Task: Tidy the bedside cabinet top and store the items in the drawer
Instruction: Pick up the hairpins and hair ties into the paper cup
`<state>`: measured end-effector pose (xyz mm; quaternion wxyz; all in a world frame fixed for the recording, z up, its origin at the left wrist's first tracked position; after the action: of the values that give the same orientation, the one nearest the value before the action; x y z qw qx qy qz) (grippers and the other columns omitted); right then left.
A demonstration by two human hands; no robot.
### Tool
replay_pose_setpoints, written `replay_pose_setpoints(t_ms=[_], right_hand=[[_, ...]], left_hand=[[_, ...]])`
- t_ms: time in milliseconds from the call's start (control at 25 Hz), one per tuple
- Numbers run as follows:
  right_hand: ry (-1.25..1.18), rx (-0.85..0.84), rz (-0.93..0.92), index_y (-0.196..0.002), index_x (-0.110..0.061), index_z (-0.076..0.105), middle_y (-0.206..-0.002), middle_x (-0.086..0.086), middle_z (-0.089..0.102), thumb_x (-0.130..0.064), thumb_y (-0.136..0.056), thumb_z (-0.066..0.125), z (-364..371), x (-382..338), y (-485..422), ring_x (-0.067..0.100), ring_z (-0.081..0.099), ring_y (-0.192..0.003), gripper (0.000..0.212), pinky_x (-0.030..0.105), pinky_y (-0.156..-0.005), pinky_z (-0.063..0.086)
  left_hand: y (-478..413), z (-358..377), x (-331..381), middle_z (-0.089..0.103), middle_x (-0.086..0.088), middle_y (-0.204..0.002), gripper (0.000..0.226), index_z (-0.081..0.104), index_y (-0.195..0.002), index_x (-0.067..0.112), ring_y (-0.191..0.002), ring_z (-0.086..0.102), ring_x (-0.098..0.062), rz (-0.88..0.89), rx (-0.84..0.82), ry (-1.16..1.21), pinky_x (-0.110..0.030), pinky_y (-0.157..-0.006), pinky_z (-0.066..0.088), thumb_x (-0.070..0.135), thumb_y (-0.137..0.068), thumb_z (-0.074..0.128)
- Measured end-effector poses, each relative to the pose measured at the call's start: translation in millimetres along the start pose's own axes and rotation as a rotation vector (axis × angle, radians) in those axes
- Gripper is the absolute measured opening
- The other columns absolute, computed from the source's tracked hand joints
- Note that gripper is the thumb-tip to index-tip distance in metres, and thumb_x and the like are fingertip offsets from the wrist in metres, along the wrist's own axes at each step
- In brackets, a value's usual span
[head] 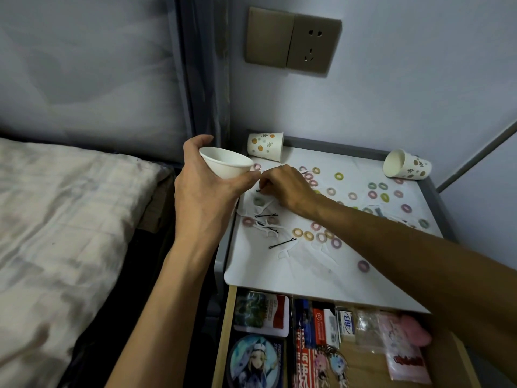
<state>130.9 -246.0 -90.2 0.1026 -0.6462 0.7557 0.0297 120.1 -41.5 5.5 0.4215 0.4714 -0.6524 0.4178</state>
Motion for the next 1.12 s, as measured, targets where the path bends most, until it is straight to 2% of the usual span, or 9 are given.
replay_pose_setpoints(t_ms=[240,400,480,560,680,840,960,1040,1120], right_hand=[[0.150,-0.017,-0.026,-0.096,-0.009,0.072,-0.101,0.014,0.067,-0.017,-0.089,0.061,3.4,-2.3,2.2,0.032,0.059,-0.096,0.015,0.039,-0.076,0.049],[-0.155,0.060,0.089,-0.089,-0.016,0.065,-0.089,0.002,0.068,-0.015,-0.090,0.061,-17.2,3.3,3.0,0.020,0.064,-0.087,0.004,0.032,-0.072,0.049],[-0.281,0.033,0.035,-0.090,-0.017,0.070,-0.089,-0.001,0.072,-0.017,-0.088,0.067,-21.6,-0.7,11.5,0.012,0.066,-0.083,0.004,0.026,-0.075,0.051],[-0.221,-0.069,-0.056,-0.093,-0.017,0.075,-0.090,-0.002,0.074,-0.022,-0.086,0.071,-10.9,-4.6,22.9,0.011,0.066,-0.083,0.010,0.023,-0.075,0.050],[-0.209,-0.096,-0.029,-0.088,-0.021,0.076,-0.085,-0.003,0.074,-0.026,-0.084,0.071,2.5,0.4,33.7,0.013,0.066,-0.079,0.008,0.029,-0.072,0.053],[-0.195,-0.118,-0.042,-0.080,-0.014,0.075,-0.079,0.001,0.071,-0.022,-0.084,0.069,9.0,-6.6,34.8,0.012,0.061,-0.072,0.011,0.016,-0.061,0.042],[0.019,-0.032,-0.254,-0.076,-0.011,0.068,-0.077,0.005,0.063,-0.017,-0.080,0.071,3.4,-21.1,40.7,0.022,0.059,-0.069,0.008,0.029,-0.057,0.044],[0.209,0.081,-0.483,-0.070,-0.008,0.061,-0.068,0.010,0.057,-0.008,-0.075,0.073,6.0,-32.2,48.2,0.028,0.055,-0.059,0.012,0.032,-0.050,0.041],[0.294,0.098,-0.577,-0.069,-0.005,0.058,-0.064,0.013,0.055,-0.003,-0.074,0.073,8.3,-38.5,52.1,0.031,0.054,-0.055,0.015,0.033,-0.047,0.041]], left_hand=[[1.0,-1.7,-1.1,0.062,0.004,-0.113,0.080,0.047,-0.131,0.029,-0.104,0.060,-0.015,-0.010,0.000,0.011,-0.037,-0.089,0.053,0.042,-0.064,0.087],[1.3,-4.4,-0.7,0.061,0.005,-0.111,0.079,0.046,-0.131,0.029,-0.101,0.060,-0.013,-0.003,-0.007,0.017,-0.035,-0.087,0.054,0.041,-0.065,0.087],[0.4,-4.8,-0.8,0.061,0.005,-0.112,0.080,0.046,-0.132,0.028,-0.102,0.060,-0.014,-0.002,-0.003,0.016,-0.037,-0.089,0.054,0.041,-0.064,0.087],[-0.2,-3.9,-1.2,0.062,0.004,-0.113,0.080,0.046,-0.131,0.029,-0.104,0.060,-0.016,-0.003,-0.003,0.014,-0.040,-0.090,0.053,0.041,-0.064,0.087],[2.4,-2.1,-0.8,0.061,0.005,-0.112,0.079,0.046,-0.131,0.029,-0.104,0.060,-0.016,-0.007,-0.009,0.021,-0.040,-0.090,0.054,0.041,-0.065,0.086],[3.0,-3.5,0.5,0.061,0.004,-0.115,0.080,0.045,-0.133,0.028,-0.104,0.060,-0.014,0.003,-0.010,0.017,-0.036,-0.090,0.053,0.041,-0.066,0.086],[2.0,-3.3,-0.1,0.062,0.003,-0.116,0.080,0.045,-0.133,0.028,-0.105,0.060,-0.015,-0.002,-0.013,0.014,-0.036,-0.090,0.053,0.042,-0.066,0.086],[2.0,-2.9,-0.4,0.062,0.002,-0.116,0.081,0.045,-0.133,0.028,-0.106,0.060,-0.015,0.001,-0.016,0.011,-0.038,-0.091,0.053,0.042,-0.065,0.086],[2.3,-3.8,-0.7,0.062,0.002,-0.116,0.081,0.045,-0.133,0.028,-0.106,0.060,-0.016,0.005,-0.012,0.009,-0.040,-0.091,0.053,0.042,-0.065,0.086]])
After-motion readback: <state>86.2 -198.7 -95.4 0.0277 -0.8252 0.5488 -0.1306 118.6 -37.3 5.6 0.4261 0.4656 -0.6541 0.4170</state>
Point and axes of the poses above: each hand's wrist, its own y-axis away from the middle knuckle, its own z-axis out of the palm, x = y × z, the point moved 7 cm from there along -y, towards the middle knuckle
